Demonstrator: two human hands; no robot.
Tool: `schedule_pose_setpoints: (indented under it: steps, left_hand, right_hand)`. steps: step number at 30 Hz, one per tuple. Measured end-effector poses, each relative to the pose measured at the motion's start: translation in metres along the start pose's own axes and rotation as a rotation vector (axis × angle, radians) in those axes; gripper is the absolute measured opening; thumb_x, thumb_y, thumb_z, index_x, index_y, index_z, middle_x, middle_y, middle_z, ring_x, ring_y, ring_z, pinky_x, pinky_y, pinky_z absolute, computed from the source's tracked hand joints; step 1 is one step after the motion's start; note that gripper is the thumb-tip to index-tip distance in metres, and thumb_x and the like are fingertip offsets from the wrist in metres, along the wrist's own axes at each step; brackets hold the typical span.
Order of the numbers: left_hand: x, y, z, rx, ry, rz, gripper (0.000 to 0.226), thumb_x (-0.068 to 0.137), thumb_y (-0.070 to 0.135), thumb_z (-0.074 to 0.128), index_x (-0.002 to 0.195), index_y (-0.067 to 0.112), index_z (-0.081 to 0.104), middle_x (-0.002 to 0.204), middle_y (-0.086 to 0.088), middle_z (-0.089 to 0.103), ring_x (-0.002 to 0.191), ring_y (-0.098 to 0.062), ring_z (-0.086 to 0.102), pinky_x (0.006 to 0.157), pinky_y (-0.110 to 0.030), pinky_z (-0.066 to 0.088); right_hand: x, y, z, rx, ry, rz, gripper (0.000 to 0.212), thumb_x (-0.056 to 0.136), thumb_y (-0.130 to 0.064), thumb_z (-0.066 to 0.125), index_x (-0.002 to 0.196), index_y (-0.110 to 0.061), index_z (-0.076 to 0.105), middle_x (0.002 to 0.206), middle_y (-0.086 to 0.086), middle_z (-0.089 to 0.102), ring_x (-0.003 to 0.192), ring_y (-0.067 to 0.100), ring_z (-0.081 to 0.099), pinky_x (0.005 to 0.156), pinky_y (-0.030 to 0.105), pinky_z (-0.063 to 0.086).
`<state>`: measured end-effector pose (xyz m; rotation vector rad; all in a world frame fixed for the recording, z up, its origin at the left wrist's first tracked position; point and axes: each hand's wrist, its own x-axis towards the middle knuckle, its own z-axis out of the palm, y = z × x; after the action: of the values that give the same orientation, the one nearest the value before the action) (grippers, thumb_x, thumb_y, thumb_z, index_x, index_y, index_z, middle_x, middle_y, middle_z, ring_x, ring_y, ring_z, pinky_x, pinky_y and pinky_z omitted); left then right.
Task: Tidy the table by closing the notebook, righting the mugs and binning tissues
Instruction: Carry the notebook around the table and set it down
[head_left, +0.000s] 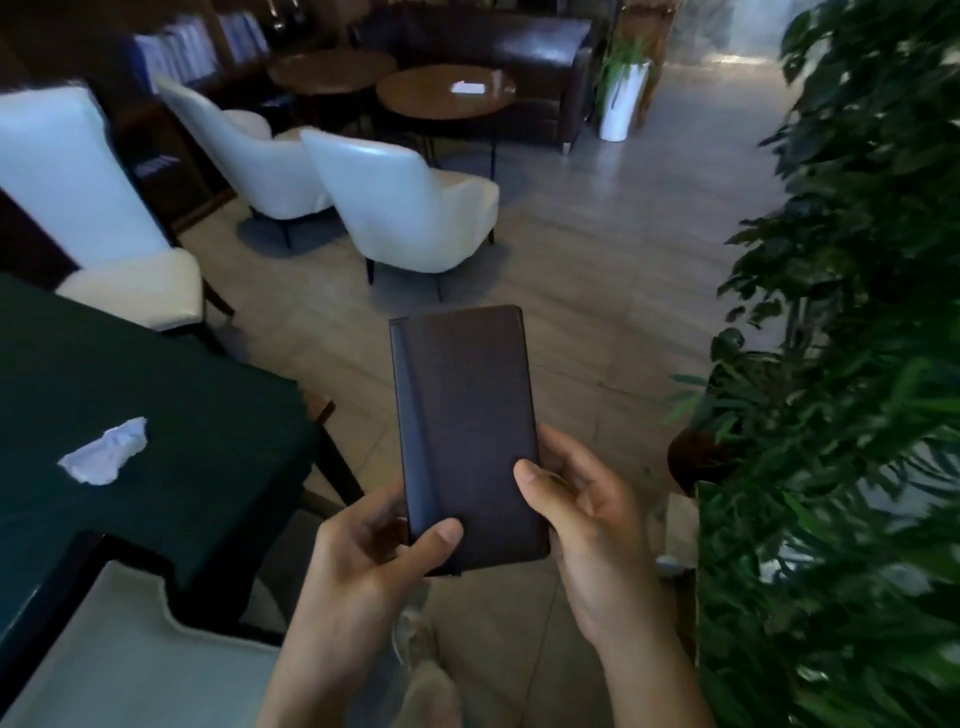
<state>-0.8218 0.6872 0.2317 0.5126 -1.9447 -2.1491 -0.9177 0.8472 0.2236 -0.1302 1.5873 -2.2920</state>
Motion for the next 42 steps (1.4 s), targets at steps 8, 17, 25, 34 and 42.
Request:
schedule_pose_setpoints:
  steps: [8, 17, 25, 34, 42]
  left_hand:
    - [0.089, 0.003, -0.069, -0.05, 0.098, -0.003, 0.033, 0.08, 0.034, 0.083, 0.112, 0.023, 0.082, 0.106, -0.009, 0.083, 0.094, -0.026, 0.08, 0.072, -0.031, 0.064]
    - [0.175, 0.007, -0.16, -0.202, 0.264, -0.071, 0.021, 0.09, 0.01, 0.078, 0.111, 0.01, 0.08, 0.101, -0.012, 0.083, 0.087, -0.022, 0.079, 0.067, -0.028, 0.063]
    - [0.214, -0.019, -0.204, -0.312, 0.467, -0.092, 0.02, 0.093, 0.01, 0.078, 0.113, 0.012, 0.078, 0.101, -0.012, 0.083, 0.094, -0.028, 0.08, 0.073, -0.033, 0.065]
    - [0.26, -0.078, -0.236, -0.452, 0.824, -0.265, 0.019, 0.093, 0.013, 0.079, 0.112, 0.012, 0.075, 0.098, -0.007, 0.084, 0.093, -0.023, 0.081, 0.078, -0.038, 0.067]
    - [0.306, -0.117, -0.286, -0.581, 1.007, -0.496, 0.025, 0.096, 0.016, 0.076, 0.119, 0.01, 0.073, 0.102, -0.008, 0.084, 0.097, -0.02, 0.08, 0.076, -0.032, 0.065]
  right_hand:
    - [0.109, 0.022, 0.071, -0.098, -0.158, 0.027, 0.046, 0.083, -0.016, 0.072, 0.129, -0.018, 0.069, 0.119, 0.006, 0.078, 0.111, 0.023, 0.074, 0.082, 0.03, 0.061]
    - [0.221, 0.06, 0.175, -0.216, -0.257, 0.057, 0.042, 0.079, -0.03, 0.079, 0.121, -0.025, 0.074, 0.116, 0.004, 0.078, 0.106, 0.021, 0.076, 0.076, 0.025, 0.062]
    - [0.286, 0.103, 0.238, -0.31, -0.375, 0.158, 0.043, 0.075, -0.026, 0.079, 0.118, -0.024, 0.076, 0.112, 0.004, 0.08, 0.102, 0.021, 0.077, 0.075, 0.024, 0.061]
    - [0.36, 0.188, 0.291, -0.513, -0.555, 0.378, 0.033, 0.091, 0.004, 0.069, 0.1, -0.028, 0.073, 0.091, -0.013, 0.082, 0.086, 0.007, 0.078, 0.063, 0.015, 0.058]
    - [0.423, 0.273, 0.33, -0.569, -0.748, 0.675, 0.025, 0.092, -0.011, 0.073, 0.113, -0.024, 0.072, 0.103, -0.002, 0.081, 0.095, 0.016, 0.077, 0.071, 0.027, 0.062]
